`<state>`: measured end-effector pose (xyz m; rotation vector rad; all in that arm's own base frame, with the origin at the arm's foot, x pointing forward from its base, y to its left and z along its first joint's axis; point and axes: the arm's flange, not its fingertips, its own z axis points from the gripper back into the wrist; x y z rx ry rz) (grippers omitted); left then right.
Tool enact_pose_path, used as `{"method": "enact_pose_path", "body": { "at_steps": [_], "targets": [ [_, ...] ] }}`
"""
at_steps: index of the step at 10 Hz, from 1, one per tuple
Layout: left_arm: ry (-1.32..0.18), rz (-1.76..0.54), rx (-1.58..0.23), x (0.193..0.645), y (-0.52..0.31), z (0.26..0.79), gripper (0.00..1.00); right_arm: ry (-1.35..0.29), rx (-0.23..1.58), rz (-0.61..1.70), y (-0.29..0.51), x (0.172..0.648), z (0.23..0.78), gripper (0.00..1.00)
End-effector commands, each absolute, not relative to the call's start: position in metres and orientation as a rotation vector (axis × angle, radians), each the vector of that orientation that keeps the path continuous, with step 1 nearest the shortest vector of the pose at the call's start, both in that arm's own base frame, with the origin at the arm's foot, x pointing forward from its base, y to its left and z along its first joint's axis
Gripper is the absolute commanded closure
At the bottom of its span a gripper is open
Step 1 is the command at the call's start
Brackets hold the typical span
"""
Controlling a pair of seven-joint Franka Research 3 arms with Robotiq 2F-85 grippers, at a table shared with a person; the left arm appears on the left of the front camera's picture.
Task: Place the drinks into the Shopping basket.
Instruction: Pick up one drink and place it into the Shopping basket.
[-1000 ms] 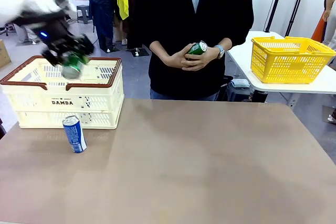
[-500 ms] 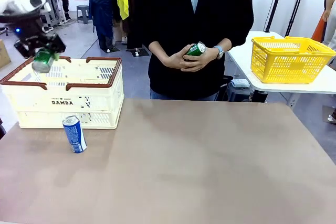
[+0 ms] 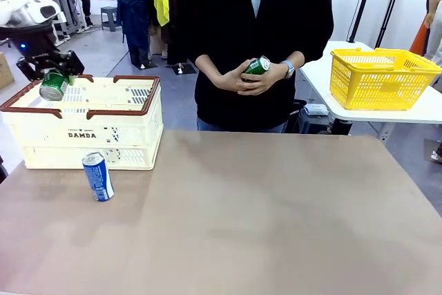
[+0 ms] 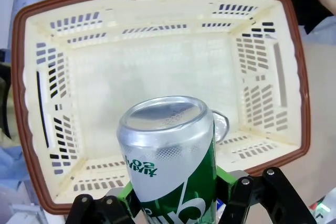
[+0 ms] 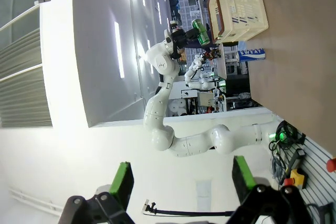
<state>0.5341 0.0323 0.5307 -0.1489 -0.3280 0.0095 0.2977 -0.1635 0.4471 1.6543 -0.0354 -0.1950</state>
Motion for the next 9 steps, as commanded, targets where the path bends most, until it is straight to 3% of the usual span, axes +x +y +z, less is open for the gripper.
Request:
{"method": "enact_pose_path", "body": {
  "at_steps": [1, 3, 6, 9],
  "targets": [
    [-0.326, 0.020, -0.147, 0.535, 0.038, 0.527, 1.00, -0.020, 1.665, -0.211, -0.164, 0.298, 0.454, 0.00],
    [-0.247, -0.143, -0.172, 0.566, 0.037, 0.509, 1.00, -0.020, 1.665, -0.211, -0.164, 0.298, 0.454, 0.00],
    [-0.252, -0.135, -0.162, 0.586, 0.034, 0.481, 1.00, -0.020, 1.665, -0.211, -0.164, 0.298, 0.454, 0.00],
    [-0.160, -0.120, -0.173, 0.600, 0.035, 0.452, 1.00, -0.020, 1.665, -0.211, -0.164, 0.298, 0.454, 0.00]
  ]
}}
